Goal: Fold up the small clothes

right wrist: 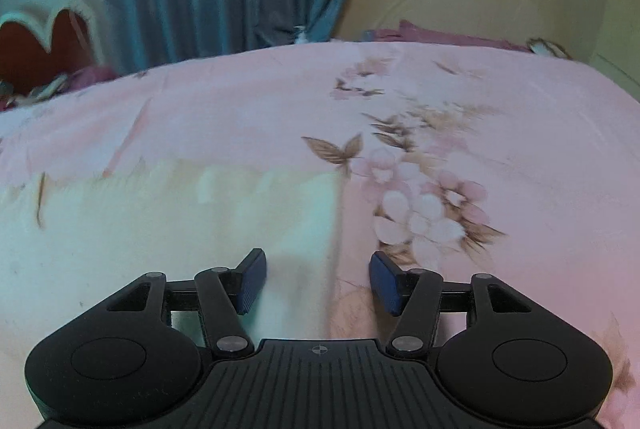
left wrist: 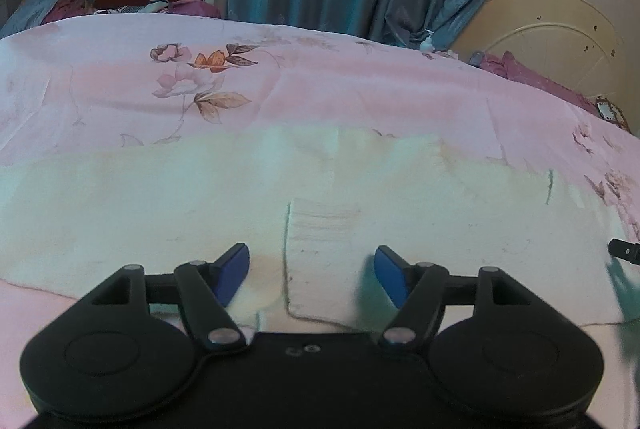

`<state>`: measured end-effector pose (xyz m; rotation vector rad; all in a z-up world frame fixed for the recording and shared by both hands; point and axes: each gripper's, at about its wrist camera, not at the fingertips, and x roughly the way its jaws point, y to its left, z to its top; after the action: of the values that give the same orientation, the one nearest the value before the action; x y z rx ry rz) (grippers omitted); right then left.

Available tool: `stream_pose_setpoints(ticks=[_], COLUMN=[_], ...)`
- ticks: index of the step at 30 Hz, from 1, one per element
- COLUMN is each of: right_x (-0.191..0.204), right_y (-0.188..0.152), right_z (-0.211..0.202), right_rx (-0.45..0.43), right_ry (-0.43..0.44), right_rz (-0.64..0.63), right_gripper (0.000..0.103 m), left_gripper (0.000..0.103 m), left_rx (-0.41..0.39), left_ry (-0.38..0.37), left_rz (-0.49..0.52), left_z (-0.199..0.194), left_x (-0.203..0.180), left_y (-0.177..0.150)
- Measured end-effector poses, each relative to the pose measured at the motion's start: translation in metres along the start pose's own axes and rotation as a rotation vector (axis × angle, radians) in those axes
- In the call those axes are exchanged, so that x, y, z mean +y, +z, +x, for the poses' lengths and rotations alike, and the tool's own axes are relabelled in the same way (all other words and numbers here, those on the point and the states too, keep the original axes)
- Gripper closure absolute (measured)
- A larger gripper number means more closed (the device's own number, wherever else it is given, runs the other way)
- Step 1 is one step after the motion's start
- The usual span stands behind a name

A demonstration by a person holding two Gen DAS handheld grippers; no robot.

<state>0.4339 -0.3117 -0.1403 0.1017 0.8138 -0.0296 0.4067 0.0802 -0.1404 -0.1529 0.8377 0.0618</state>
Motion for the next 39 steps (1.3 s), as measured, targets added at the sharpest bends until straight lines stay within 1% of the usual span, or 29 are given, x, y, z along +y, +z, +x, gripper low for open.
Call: stream_pose_setpoints(ticks=[2, 5, 7, 12, 15, 18, 25, 31, 35, 39], right_x=[0.005, 0.022, 0.039, 0.088, 0.119, 0.149, 0.208, 0.245, 0.263, 0.274], right_y=[0.001, 0.002, 0.001, -0.008, -0.014, -0.019, -0.030, -0.035, -0.036, -0.035], right_z=[-0.012, -0.032, -0.043, -0.058, -0.062, -0.062, -0.059, -0.054, -0.052, -0.053], right_rx=[-0.024, -0.047, -0.055, -0.035, -0.024, -0.013, 0.011, 0.017, 0.015, 0.009], right_ry=[0.006, 0.066, 0.124, 0.249, 0.307, 0.347, 0.413, 0.446, 0.459, 0.465], right_rz=[-0.012, -0.036, -0.052, -0.092, -0.117, -0.148, -0.193, -0.202, -0.212, -0.217], right_gripper=[0.047, 0.047, 0.047, 0.047, 0.047, 0.047, 0.047, 0.047, 0.047, 0.047], left_gripper=[0.034, 0.034, 0.034, 0.030, 0.027, 0.025, 0.024, 0.025, 0.026, 0.028], left_rx=[-0.003, -0.005, -0.006, -0.013, -0.013, -0.017, -0.014, -0.001, -0.003, -0.022], left_ry=[-0.005, 0.004, 0.010, 0.038, 0.056, 0.084, 0.145, 0.178, 0.190, 0.167], left_rz=[-0.016, -0.023, -0.033, -0.070, -0.101, -0.147, -0.270, -0.420, -0.510, -0.602], left_z=[-0.008, -0.018, -0.025, -0.043, -0.053, -0.062, -0.079, -0.088, -0.090, -0.088], left_x=[0.005, 0.013, 0.021, 0.050, 0.071, 0.098, 0.164, 0.221, 0.253, 0.279], left_y=[0.000, 0.000, -0.001, -0.002, -0.004, -0.006, -0.014, -0.026, -0.033, -0.035])
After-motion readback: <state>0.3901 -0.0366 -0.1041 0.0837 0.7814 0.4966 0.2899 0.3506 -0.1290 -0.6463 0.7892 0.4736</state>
